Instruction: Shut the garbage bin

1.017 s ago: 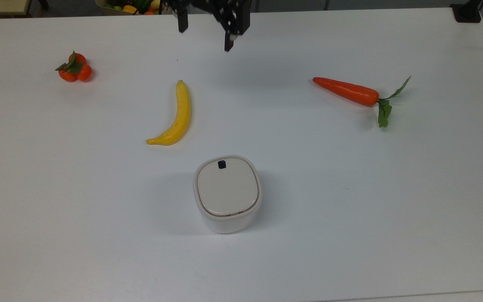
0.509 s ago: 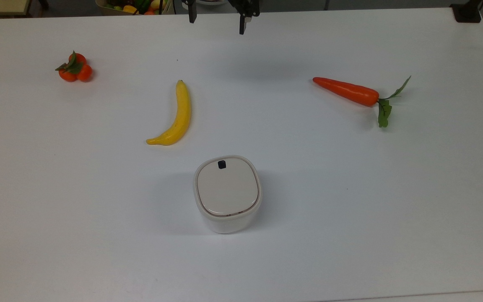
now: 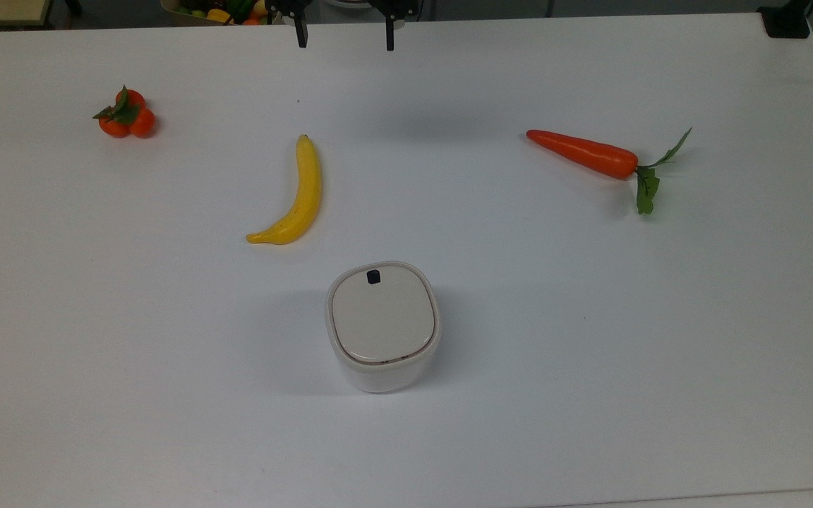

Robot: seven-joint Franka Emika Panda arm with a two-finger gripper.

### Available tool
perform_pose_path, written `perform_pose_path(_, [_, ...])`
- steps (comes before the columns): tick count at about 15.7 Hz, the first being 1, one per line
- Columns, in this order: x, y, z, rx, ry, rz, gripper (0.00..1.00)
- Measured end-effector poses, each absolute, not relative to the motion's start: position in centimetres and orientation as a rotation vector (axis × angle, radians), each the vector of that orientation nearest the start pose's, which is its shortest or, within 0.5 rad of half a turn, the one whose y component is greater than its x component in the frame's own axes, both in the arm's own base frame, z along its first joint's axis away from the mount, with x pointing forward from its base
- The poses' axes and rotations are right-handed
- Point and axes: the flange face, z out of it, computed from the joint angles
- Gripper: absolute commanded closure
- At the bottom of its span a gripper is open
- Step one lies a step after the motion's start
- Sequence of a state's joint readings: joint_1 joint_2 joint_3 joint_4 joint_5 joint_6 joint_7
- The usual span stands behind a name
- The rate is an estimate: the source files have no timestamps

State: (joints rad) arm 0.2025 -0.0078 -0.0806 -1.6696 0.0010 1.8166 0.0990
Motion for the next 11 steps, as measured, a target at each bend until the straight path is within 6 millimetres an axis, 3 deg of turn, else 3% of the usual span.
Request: perform_pose_path(11, [56.90,6.50,60.62,-3.114,-0.043,-0.244,0.00])
